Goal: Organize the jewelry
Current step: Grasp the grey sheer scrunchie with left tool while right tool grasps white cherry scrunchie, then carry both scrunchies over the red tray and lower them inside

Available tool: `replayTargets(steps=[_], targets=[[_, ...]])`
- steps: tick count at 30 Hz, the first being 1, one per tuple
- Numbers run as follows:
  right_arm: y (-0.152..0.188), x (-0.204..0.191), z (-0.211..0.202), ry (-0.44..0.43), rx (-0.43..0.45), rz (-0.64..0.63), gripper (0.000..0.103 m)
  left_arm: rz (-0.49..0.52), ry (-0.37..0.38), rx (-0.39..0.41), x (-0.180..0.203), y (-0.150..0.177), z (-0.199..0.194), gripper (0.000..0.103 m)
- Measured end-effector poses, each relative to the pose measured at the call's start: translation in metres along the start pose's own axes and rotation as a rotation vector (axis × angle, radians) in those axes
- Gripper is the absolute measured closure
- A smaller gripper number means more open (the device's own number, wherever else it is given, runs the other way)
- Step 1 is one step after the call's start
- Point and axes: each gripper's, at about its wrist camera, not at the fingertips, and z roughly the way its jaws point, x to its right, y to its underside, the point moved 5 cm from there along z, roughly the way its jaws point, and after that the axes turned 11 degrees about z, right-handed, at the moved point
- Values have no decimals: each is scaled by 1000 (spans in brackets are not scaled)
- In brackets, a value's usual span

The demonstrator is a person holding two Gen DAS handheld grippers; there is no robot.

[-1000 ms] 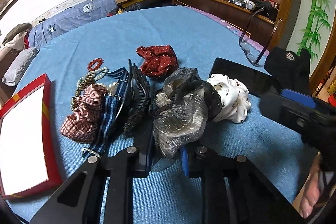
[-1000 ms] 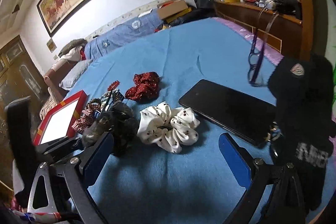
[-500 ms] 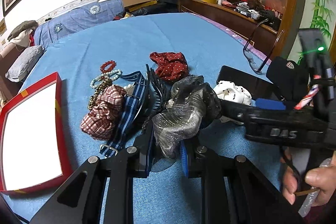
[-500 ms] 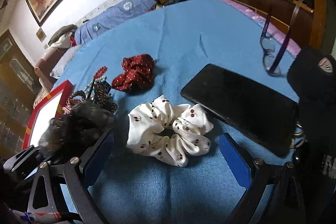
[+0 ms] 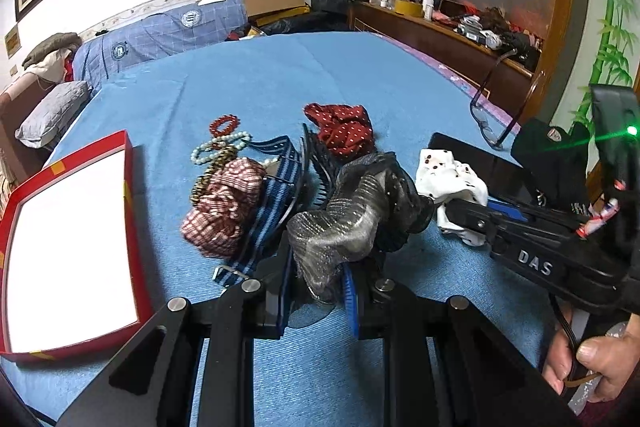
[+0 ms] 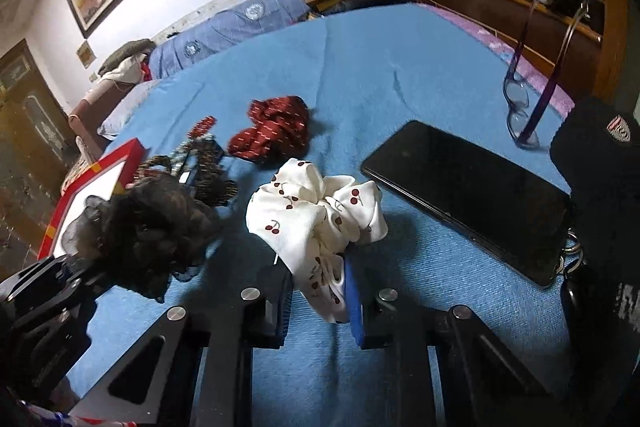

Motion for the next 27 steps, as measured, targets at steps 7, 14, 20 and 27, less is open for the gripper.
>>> replayTargets(steps=[7, 14, 20, 27], targets=[[-1, -26, -22, -35, 51, -37, 78, -34, -5, 40, -16, 2, -23, 83], [1, -57, -32, -75, 55, -87, 78, -84, -39, 76, -44, 8, -48, 83], [4, -93, -33, -123, 46, -145, 78, -134, -81, 94, -75, 16, -63, 83], [6, -135, -23, -175, 10, -202, 78, -203, -136, 105, -115, 28, -76, 83]])
